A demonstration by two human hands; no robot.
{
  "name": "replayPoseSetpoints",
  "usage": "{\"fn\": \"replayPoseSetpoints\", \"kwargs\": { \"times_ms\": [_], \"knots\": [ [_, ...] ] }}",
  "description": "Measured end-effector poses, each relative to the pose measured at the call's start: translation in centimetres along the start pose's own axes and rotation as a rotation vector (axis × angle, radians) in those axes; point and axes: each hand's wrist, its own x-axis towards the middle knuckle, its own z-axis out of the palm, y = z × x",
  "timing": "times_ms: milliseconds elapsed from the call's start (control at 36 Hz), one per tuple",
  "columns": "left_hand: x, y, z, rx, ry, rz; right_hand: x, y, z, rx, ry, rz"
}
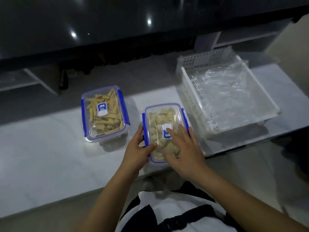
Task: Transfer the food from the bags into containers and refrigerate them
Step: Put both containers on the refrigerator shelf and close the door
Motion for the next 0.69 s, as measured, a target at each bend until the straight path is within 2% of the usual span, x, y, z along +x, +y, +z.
{"fn": "replayPoseSetpoints", "kwargs": {
  "times_ms": [83,139,194,250,333,528,694],
  "knots": [
    [0.1,-0.4,-1.5,0.021,-0.051,0.015,-0.9,-0.8,1.6,0.018,0.095,0.036],
    [-0.1,-0.6,-2.5,0.026,-0.101,0.003,-1.7,-0.8,2.2,0.146,0.209,0.081],
    [-0.4,-0.6,-3.3,0.039,-0.156,-0.02,-2.4,-0.8,2.1,0.426,0.336,0.193],
    [-0.6,-0.7,-3.7,0.052,-0.204,-0.054,-3.2,-0.6,1.8,0.81,0.405,0.366],
    [-1.0,-1.0,-3.4,0.116,-0.283,-0.084,-4.8,0.2,1.1,1.103,0.363,0.597],
    [-4.3,-2.6,0.2,0.228,-0.454,-0.101,-12.5,4.4,-0.4,1.201,0.3,0.681],
    [-7.6,-3.1,6.9,0.251,-0.66,-0.142,-21.2,8.8,-3.2,1.308,0.46,0.718]
  ]
}}
